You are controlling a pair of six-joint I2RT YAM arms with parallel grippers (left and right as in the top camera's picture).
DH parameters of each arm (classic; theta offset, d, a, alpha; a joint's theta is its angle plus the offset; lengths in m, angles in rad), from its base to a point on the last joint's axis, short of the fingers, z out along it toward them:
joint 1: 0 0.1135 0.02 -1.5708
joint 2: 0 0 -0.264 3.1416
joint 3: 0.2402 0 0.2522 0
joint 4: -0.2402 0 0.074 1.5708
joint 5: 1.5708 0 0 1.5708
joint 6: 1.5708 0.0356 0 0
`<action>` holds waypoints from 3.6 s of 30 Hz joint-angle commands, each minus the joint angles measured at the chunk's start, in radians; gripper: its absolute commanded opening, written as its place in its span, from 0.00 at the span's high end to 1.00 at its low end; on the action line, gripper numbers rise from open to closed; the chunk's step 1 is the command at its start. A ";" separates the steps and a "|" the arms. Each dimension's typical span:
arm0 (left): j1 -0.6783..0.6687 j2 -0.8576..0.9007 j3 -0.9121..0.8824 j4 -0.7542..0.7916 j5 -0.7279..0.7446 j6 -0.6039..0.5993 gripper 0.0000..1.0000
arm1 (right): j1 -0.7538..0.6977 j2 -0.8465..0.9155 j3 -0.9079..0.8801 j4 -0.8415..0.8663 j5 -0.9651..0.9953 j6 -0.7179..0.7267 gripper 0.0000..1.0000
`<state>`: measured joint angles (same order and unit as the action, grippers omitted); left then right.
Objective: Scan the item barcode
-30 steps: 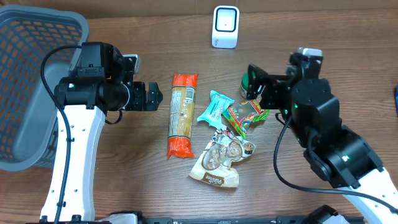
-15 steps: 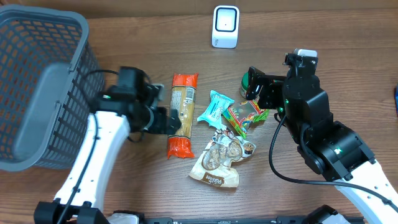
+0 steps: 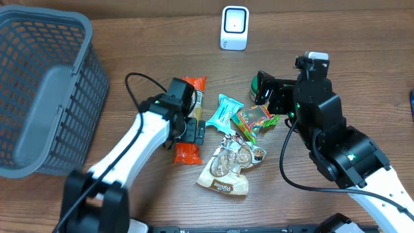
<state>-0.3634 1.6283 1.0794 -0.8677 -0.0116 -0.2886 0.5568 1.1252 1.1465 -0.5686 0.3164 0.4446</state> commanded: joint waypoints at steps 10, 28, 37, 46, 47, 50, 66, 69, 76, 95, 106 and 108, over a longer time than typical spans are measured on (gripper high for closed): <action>-0.004 0.145 -0.013 0.080 -0.075 -0.075 0.00 | 0.002 -0.015 0.012 0.005 -0.027 0.002 0.00; -0.004 0.225 -0.013 0.113 -0.051 -0.074 0.65 | 0.003 -0.015 0.012 0.005 -0.104 0.001 0.00; 0.001 0.195 0.027 0.067 0.171 0.010 0.95 | 0.003 -0.014 0.011 -0.001 -0.188 0.000 0.00; 0.079 0.023 0.132 -0.027 0.450 0.232 0.96 | -0.018 0.008 -0.017 -0.006 -0.322 -0.003 0.00; 0.094 0.001 0.135 -0.027 0.476 0.245 0.96 | -0.032 0.009 -0.023 -0.002 -0.354 -0.003 0.00; 0.159 -0.068 0.136 -0.026 0.543 0.274 0.96 | -0.099 0.009 -0.034 0.014 -0.503 -0.043 0.00; 0.350 -0.124 0.136 -0.014 1.341 0.653 0.96 | -0.383 0.306 -0.035 0.112 -1.687 -0.616 0.00; 0.350 -0.124 0.136 -0.010 1.436 0.694 0.96 | -0.383 0.420 -0.035 0.171 -1.887 -0.704 0.00; 0.349 -0.124 0.136 -0.007 1.506 0.701 0.96 | -0.333 0.513 -0.035 0.292 -1.886 -0.708 0.00; 0.269 -0.124 0.136 0.012 1.521 0.715 0.96 | -0.220 0.513 -0.035 1.071 -1.500 0.051 0.00; 0.259 -0.124 0.136 0.020 1.521 0.716 0.96 | -0.179 0.513 -0.035 1.084 -1.484 0.065 0.71; 0.257 -0.124 0.136 0.020 1.521 0.716 0.95 | -0.179 0.513 -0.035 1.085 -1.484 0.074 0.73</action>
<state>-0.0937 1.5387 1.1755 -0.8471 1.3907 0.4000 0.3626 1.6512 1.1065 0.5053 -1.1763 0.5297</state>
